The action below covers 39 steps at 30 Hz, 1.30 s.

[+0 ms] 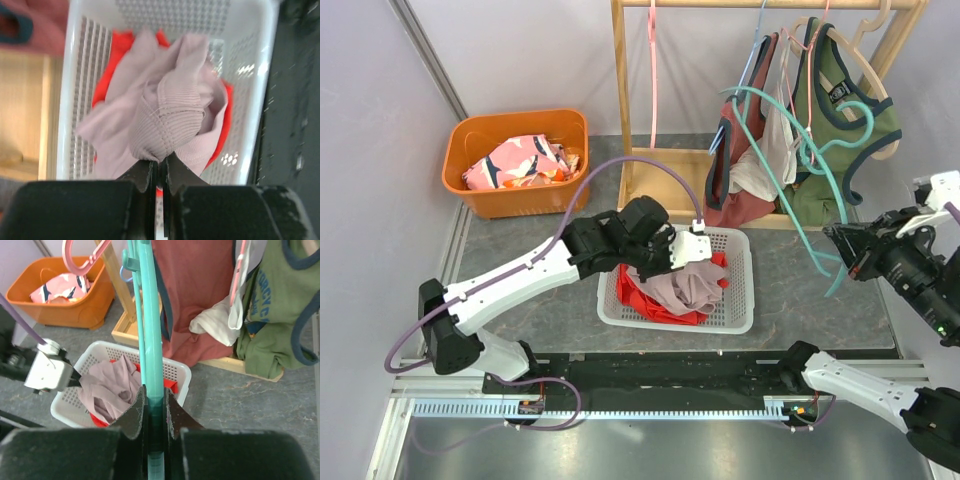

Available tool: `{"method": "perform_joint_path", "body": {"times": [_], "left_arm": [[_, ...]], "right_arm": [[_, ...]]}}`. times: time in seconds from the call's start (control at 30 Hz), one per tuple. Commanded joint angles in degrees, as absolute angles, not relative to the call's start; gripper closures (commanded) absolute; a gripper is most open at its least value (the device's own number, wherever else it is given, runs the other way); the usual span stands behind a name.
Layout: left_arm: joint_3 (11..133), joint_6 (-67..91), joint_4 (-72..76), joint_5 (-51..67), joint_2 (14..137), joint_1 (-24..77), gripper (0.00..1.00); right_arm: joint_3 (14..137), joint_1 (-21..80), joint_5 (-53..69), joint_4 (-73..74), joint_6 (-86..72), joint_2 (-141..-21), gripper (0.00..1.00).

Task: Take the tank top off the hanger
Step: Remove the tank top from the hanger, then place the hanger at the clothesline.

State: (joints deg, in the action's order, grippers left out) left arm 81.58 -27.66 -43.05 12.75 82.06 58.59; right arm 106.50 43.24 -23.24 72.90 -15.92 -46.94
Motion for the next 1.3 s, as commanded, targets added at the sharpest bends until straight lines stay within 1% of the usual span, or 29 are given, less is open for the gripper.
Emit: {"method": "perform_joint_path", "body": {"times": [0.0, 0.03, 0.07, 0.1, 0.13, 0.17, 0.3, 0.43, 0.47, 0.6, 0.7, 0.77, 0.8, 0.97, 1.1, 1.27], "left_arm": [[79.8, -26.2, -39.6, 2.5, 84.2, 58.0, 0.97], [80.9, -25.1, -42.4, 3.1, 85.8, 57.8, 0.91], [82.8, -24.4, -43.7, 3.8, 87.2, 57.9, 0.83], [83.1, -23.6, -44.6, 4.6, 88.4, 57.8, 0.29], [82.6, -22.6, -44.8, 6.0, 89.7, 57.8, 0.1], [80.7, -22.5, -44.4, 6.7, 90.1, 57.8, 0.01], [73.2, -22.6, -39.3, 6.1, 89.7, 57.8, 0.01], [63.6, -25.0, -32.1, 2.5, 87.5, 57.8, 0.01], [62.1, -25.7, -29.2, 1.9, 87.0, 57.8, 0.01], [57.3, -26.8, -25.2, 0.2, 87.2, 57.8, 0.01], [57.1, -25.9, -26.0, 1.5, 86.2, 57.8, 0.01], [59.5, -25.1, -28.0, 3.7, 84.9, 57.8, 0.01], [61.0, -24.2, -31.3, 5.8, 83.5, 57.8, 0.01], [75.3, -22.6, -40.4, 7.8, 79.9, 58.0, 0.01], [83.3, -25.3, -44.3, 4.6, 77.3, 58.0, 0.01], [94.8, -29.0, -47.9, 0.6, 74.9, 57.9, 0.01]], "right_arm": [[109.6, 43.2, -27.8, 71.6, -18.1, -47.4, 1.0], [109.9, 43.1, -27.9, 71.6, -17.8, -48.5, 1.0], [110.3, 43.2, -27.9, 71.9, -17.8, -49.3, 1.0], [111.4, 43.1, -27.9, 72.2, -17.8, -50.3, 1.0], [112.4, 43.2, -28.1, 72.6, -17.8, -52.5, 1.0], [113.3, 43.2, -28.2, 73.7, -18.1, -53.8, 1.0], [120.1, 43.2, -29.6, 76.5, -19.1, -60.4, 1.0], [122.9, 43.2, -31.5, 76.9, -20.3, -63.3, 1.0], [122.9, 43.2, -32.0, 76.8, -20.5, -63.7, 1.0], [120.0, 43.2, -34.3, 76.6, -21.4, -65.4, 1.0], [117.4, 43.2, -37.9, 76.6, -22.0, -64.4, 1.0], [116.3, 43.1, -39.7, 77.3, -22.6, -63.7, 1.0], [116.3, 43.2, -40.6, 78.0, -23.1, -63.4, 1.0], [116.3, 43.2, -43.4, 83.5, -26.6, -61.4, 1.0], [116.1, 43.2, -41.7, 83.5, -28.1, -58.2, 1.0], [119.4, 43.1, -35.7, 83.3, -27.8, -59.4, 1.0]]}}
